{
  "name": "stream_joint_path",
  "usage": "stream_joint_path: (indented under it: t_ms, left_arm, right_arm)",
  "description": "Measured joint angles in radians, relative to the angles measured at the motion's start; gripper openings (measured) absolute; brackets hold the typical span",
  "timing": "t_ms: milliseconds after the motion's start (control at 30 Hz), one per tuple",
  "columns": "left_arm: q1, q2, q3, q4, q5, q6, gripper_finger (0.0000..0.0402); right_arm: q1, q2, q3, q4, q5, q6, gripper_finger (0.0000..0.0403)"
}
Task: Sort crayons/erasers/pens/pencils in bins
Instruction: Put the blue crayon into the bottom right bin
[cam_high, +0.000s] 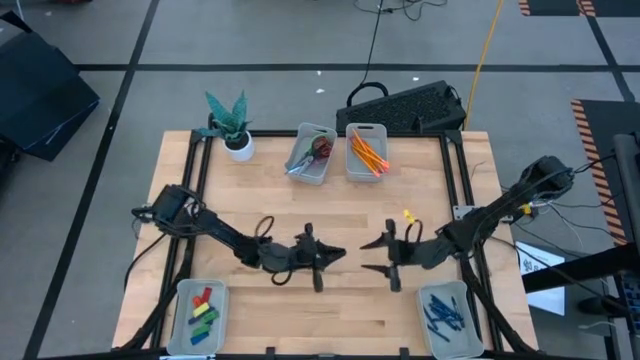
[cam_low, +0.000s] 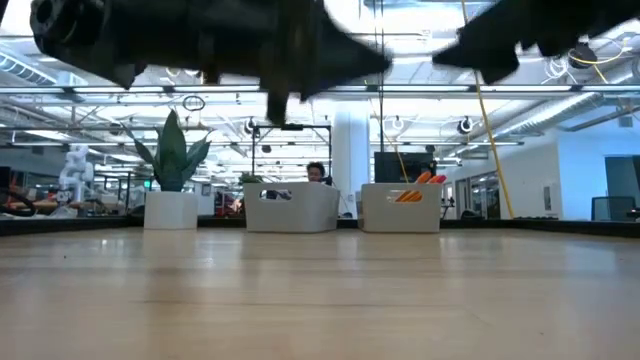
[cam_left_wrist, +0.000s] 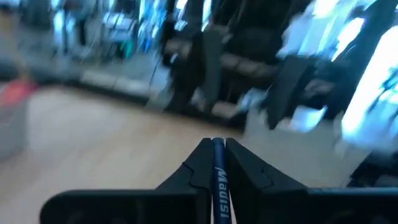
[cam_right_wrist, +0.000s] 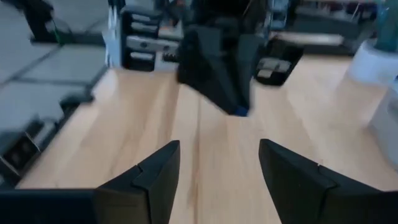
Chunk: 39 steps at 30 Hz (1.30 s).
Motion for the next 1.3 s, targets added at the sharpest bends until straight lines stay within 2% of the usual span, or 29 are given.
stream_joint_path:
  t_ms: [133,233,400,567,767,933,1067,1167,1300]
  left_arm:
    - [0.007,-0.003,0.010,0.265,0.072,0.088,0.0033]
    - [0.023,-0.009,0.049,0.339,0.139,0.103,0.0033]
    - [0.044,-0.006,0.148,0.309,0.202,0.132,0.0034]
    - [0.051,-0.007,0.264,0.165,0.226,0.182,0.0034]
    - [0.053,-0.007,0.382,0.014,0.242,0.201,0.0035]
    - [0.056,-0.007,0.410,0.005,0.265,0.209,0.0035]
    - [0.056,-0.008,0.410,0.006,0.266,0.244,0.0035]
    - [0.063,-0.008,0.410,0.006,0.314,0.243,0.0035]
    - [0.069,-0.008,0.410,0.040,0.317,0.261,0.0035]
  right_arm:
    - [-0.011,-0.088,0.000,0.035,0.001,-0.019,0.0216]
    - [-0.023,-0.093,0.000,0.101,-0.001,-0.020,0.0210]
    - [-0.029,-0.033,0.000,0.230,-0.009,-0.023,0.0198]
    - [-0.029,0.038,0.000,0.422,-0.039,-0.043,0.0184]
    - [-0.030,0.076,0.000,0.574,-0.053,-0.091,0.0167]
    - [-0.047,0.078,0.000,0.663,-0.116,-0.093,0.0160]
    - [-0.050,0.078,0.000,0.680,-0.123,-0.095,0.0159]
    - [-0.049,0.078,0.000,0.655,-0.187,-0.122,0.0159]
    - [-0.049,0.077,0.000,0.671,-0.168,-0.182,0.0159]
